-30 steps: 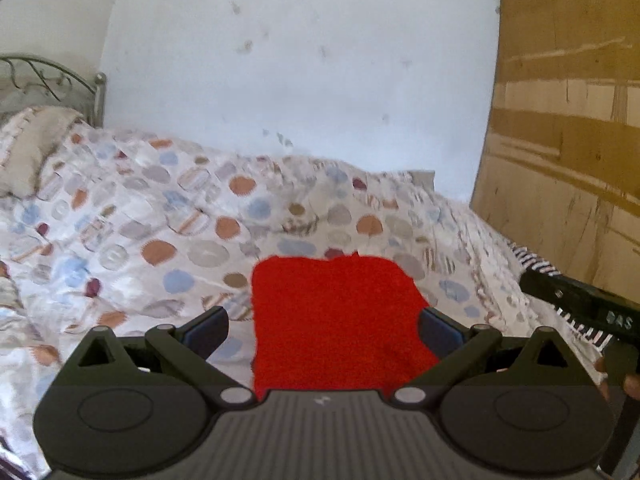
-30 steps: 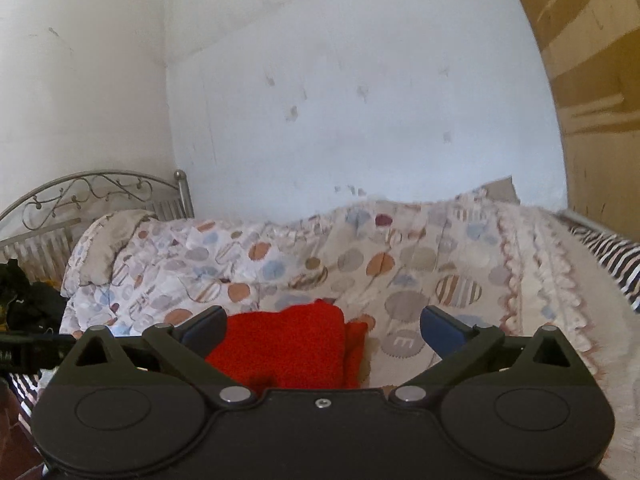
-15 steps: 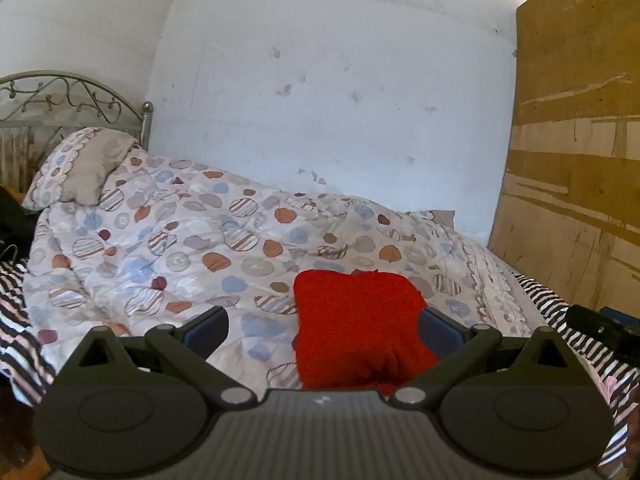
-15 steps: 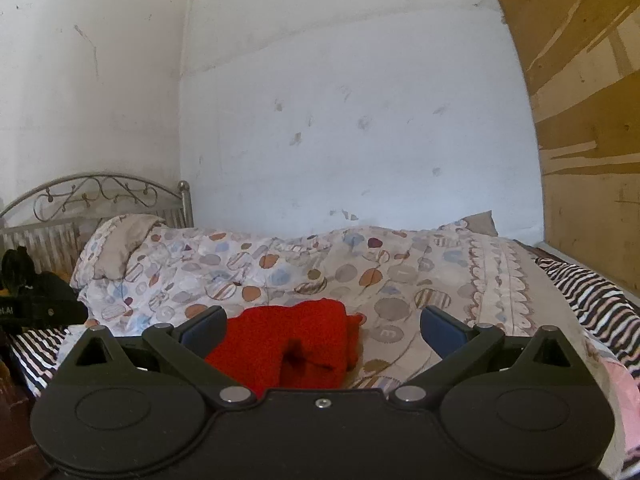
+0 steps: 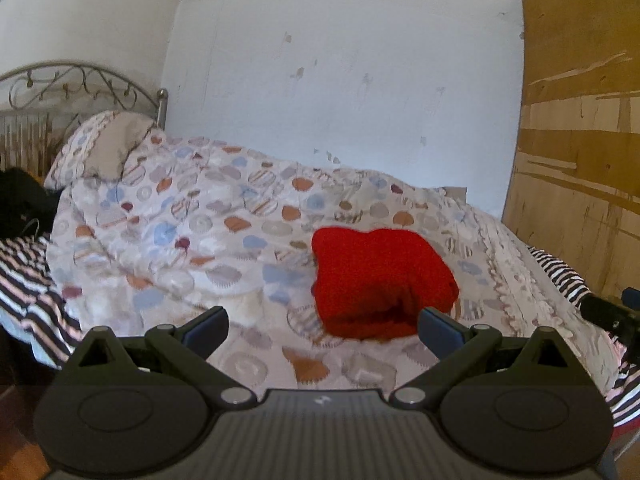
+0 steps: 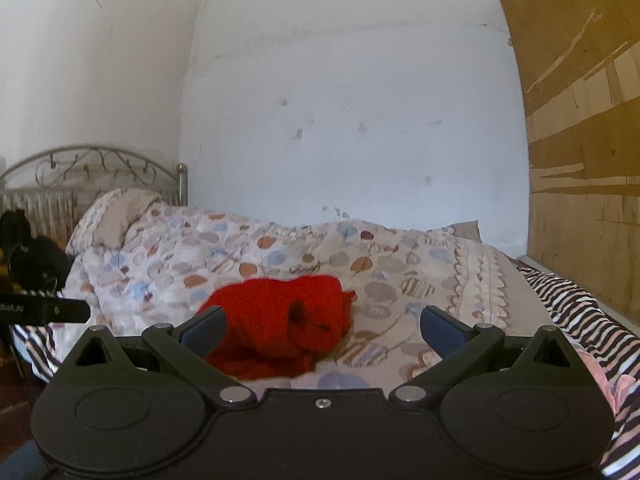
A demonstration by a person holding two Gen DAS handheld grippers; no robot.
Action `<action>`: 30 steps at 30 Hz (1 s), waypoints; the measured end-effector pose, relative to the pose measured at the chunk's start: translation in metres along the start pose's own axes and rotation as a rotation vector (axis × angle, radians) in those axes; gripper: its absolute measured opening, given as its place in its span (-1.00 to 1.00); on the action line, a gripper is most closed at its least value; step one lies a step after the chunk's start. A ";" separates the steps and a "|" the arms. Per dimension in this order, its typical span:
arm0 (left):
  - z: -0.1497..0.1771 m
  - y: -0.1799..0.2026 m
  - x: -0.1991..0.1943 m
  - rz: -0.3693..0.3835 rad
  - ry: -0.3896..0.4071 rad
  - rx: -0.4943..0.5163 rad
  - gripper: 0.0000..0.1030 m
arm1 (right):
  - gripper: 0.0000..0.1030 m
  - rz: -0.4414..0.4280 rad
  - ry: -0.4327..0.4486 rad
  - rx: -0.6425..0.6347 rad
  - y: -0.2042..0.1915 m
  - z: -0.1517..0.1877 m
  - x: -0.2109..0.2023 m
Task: Fold small clothes
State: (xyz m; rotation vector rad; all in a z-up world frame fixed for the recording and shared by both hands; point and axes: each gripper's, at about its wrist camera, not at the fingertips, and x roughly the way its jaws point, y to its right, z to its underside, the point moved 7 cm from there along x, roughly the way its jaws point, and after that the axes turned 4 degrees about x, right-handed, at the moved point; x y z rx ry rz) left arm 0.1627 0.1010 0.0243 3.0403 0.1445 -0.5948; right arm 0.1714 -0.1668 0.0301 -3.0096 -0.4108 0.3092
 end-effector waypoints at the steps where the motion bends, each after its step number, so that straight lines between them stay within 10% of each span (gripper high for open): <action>1: 0.005 0.000 0.001 -0.001 -0.012 0.002 0.99 | 0.99 0.004 -0.005 -0.003 -0.001 0.005 -0.002; 30: 0.040 0.008 0.004 -0.010 -0.088 0.067 0.99 | 0.99 0.037 -0.075 0.036 0.004 0.039 -0.001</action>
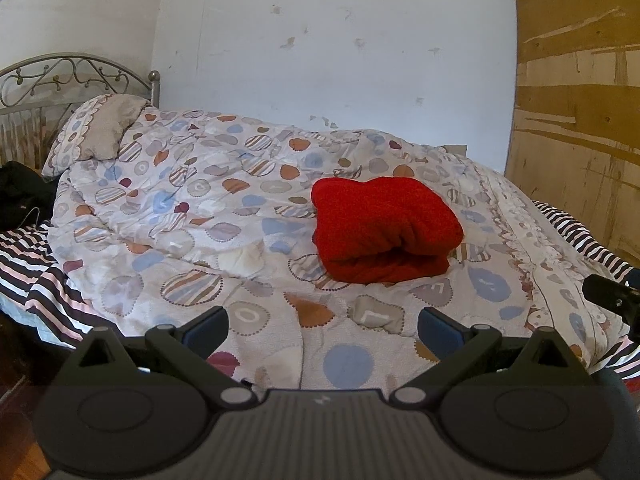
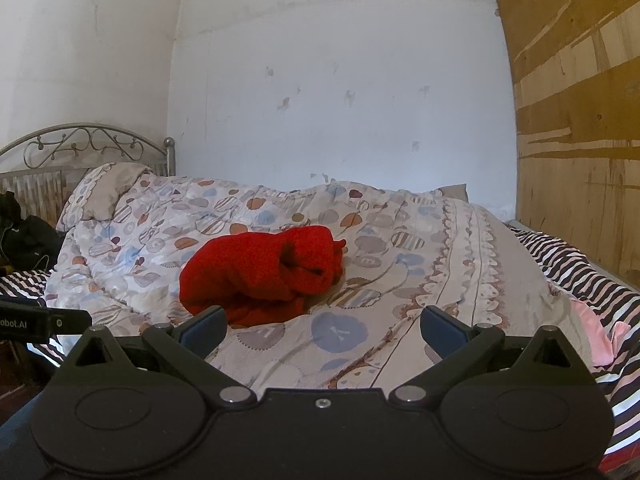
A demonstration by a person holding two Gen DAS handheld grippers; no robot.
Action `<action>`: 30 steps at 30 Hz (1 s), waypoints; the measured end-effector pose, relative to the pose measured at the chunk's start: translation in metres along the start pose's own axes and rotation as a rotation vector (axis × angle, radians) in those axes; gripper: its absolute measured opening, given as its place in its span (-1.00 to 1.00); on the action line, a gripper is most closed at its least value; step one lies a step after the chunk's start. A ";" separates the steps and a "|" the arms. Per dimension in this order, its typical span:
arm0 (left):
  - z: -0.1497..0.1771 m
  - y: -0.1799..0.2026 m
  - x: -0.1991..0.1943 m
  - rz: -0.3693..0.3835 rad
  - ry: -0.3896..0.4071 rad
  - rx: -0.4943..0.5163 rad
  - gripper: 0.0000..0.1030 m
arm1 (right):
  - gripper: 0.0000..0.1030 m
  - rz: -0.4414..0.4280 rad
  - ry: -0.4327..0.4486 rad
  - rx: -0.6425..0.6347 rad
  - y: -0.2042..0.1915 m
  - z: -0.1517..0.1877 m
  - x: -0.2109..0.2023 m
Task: Fold small clothes
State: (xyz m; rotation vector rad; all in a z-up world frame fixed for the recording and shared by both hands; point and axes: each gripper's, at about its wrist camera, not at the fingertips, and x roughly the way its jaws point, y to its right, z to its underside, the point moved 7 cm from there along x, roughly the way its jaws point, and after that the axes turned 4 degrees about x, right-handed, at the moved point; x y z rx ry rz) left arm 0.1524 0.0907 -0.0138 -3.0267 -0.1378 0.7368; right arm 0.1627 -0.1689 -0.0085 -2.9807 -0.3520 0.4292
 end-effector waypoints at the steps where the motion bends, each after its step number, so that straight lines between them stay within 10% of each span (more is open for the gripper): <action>1: 0.000 0.000 0.000 -0.001 0.000 0.000 0.99 | 0.99 0.000 0.000 -0.001 0.000 0.000 0.000; 30: 0.001 -0.001 0.000 -0.002 -0.001 0.004 0.99 | 0.99 -0.003 -0.006 0.003 -0.003 0.002 0.000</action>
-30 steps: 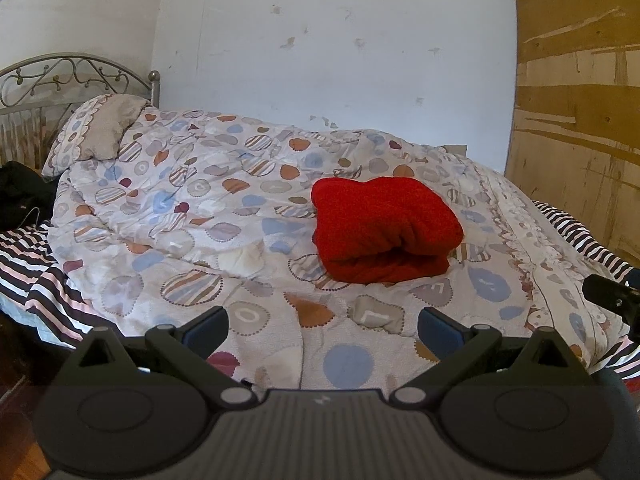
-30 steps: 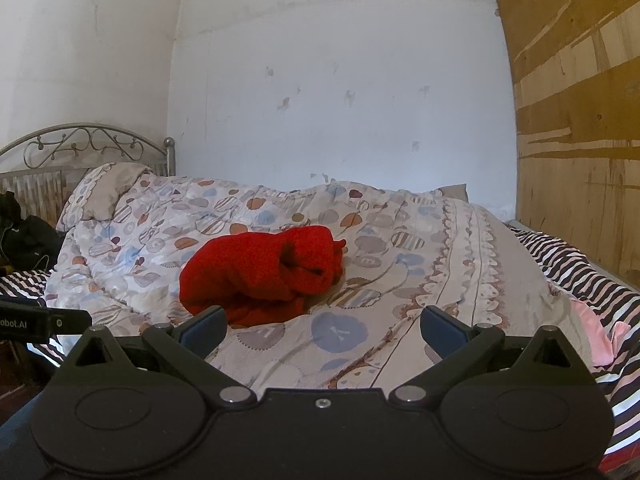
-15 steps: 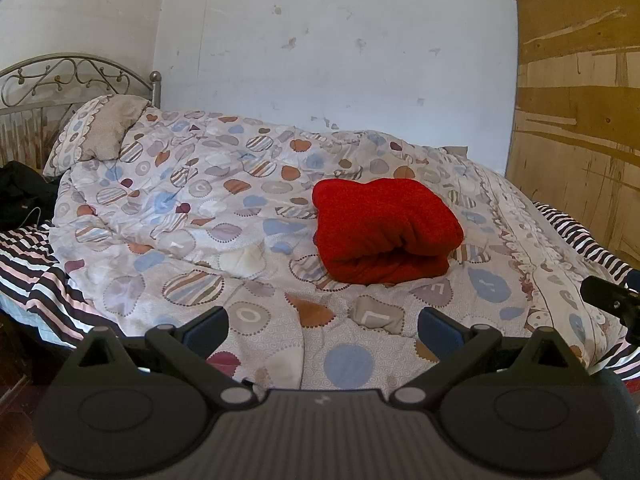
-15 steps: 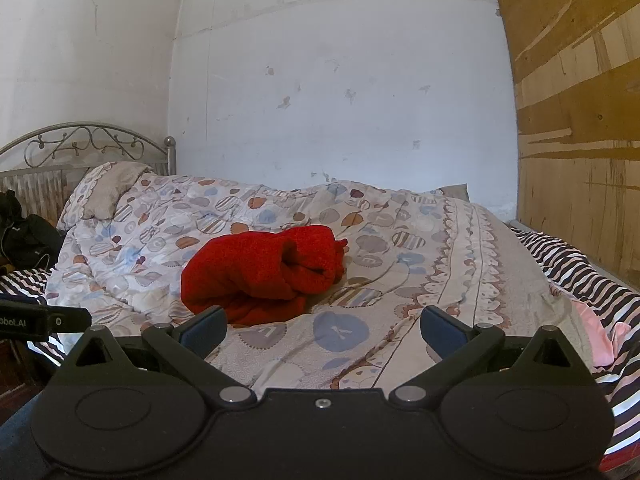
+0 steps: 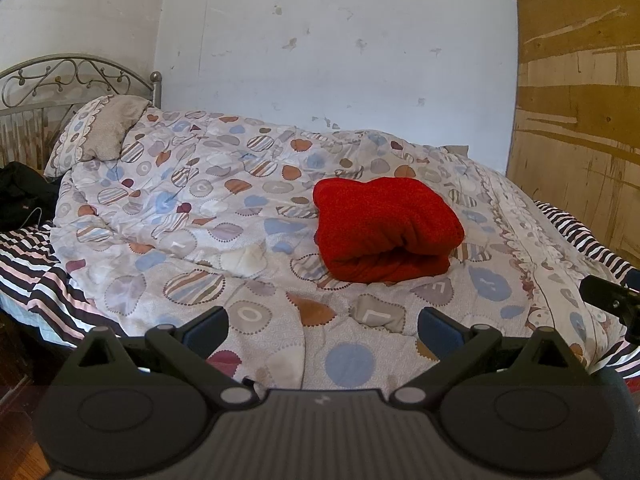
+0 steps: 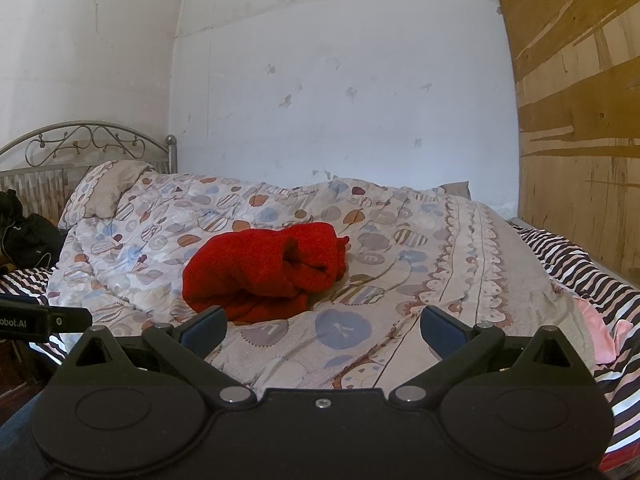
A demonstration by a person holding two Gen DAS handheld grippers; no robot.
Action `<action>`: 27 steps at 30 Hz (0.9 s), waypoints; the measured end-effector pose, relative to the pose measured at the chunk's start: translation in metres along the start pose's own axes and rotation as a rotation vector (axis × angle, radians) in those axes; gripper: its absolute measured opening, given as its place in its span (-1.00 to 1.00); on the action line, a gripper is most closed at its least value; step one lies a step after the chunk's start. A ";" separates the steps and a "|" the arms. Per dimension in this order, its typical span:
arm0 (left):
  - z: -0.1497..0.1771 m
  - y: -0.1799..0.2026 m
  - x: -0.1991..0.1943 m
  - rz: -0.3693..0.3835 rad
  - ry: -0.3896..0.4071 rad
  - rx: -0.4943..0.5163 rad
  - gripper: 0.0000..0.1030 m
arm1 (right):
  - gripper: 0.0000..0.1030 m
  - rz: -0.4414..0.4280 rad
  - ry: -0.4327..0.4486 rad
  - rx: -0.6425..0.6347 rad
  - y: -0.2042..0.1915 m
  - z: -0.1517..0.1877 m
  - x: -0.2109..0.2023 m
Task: Fold small clothes
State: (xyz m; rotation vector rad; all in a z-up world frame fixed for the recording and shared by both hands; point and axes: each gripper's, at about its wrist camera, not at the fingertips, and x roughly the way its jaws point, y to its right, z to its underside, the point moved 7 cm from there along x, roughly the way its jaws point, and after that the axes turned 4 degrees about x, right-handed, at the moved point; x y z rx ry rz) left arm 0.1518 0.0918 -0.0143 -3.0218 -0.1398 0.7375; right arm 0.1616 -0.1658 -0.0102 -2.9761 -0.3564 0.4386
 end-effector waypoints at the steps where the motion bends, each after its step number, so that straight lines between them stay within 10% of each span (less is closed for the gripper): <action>1: 0.000 0.000 0.000 0.000 0.000 0.001 0.99 | 0.99 0.000 0.000 0.000 0.000 0.000 0.000; 27: 0.005 -0.002 0.000 -0.003 -0.039 -0.008 0.99 | 0.99 -0.001 -0.002 0.000 0.000 0.000 0.000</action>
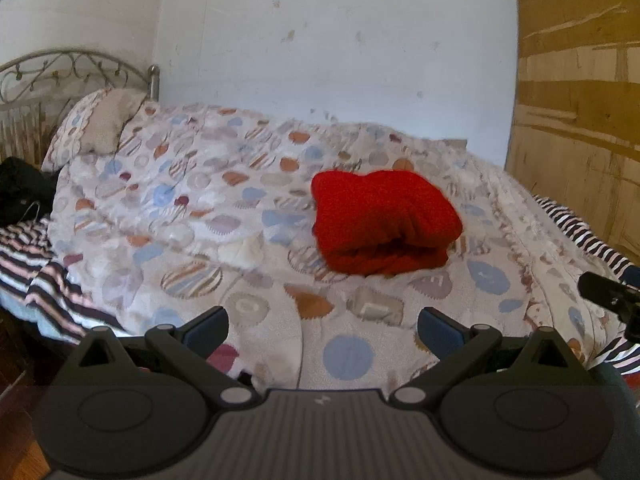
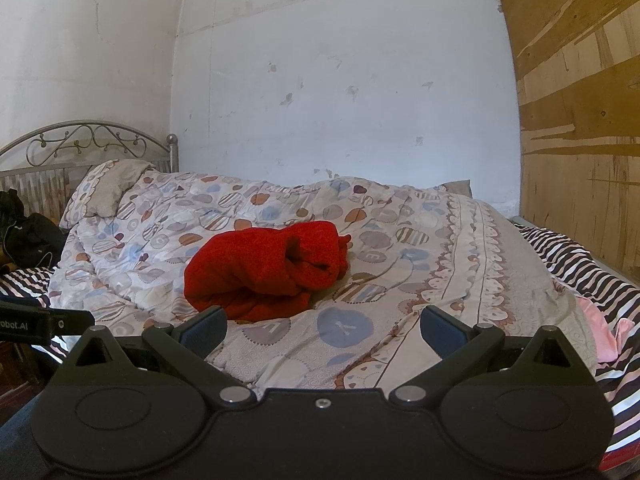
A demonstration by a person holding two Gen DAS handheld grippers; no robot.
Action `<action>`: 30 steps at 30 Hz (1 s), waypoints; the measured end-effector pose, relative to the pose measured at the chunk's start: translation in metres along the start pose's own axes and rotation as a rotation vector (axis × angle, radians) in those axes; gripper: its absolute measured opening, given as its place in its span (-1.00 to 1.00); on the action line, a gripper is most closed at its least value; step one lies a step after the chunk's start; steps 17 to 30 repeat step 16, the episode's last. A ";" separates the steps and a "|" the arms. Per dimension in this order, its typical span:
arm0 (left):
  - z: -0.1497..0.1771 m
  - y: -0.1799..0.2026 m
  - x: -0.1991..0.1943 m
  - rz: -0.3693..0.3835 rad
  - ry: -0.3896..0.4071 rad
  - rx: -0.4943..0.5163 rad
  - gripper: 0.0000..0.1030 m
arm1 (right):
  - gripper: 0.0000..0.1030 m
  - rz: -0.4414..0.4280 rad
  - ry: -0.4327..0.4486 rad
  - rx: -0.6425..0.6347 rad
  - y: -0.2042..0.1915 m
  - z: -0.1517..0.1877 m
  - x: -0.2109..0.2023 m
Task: Fold small clothes
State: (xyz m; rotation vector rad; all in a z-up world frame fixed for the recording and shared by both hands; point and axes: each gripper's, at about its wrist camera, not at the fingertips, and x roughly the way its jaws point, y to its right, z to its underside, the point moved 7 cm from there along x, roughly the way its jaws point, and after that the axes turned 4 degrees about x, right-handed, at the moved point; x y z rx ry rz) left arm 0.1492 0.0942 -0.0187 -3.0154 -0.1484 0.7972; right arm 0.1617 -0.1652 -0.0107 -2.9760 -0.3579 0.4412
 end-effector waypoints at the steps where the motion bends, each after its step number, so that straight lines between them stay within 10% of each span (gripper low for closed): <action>1: 0.001 -0.001 0.001 -0.015 -0.011 0.001 0.99 | 0.99 0.000 0.000 0.000 0.000 0.000 0.000; 30: 0.004 -0.004 0.007 -0.062 -0.042 0.018 0.99 | 0.99 0.000 -0.002 0.000 -0.001 0.001 0.000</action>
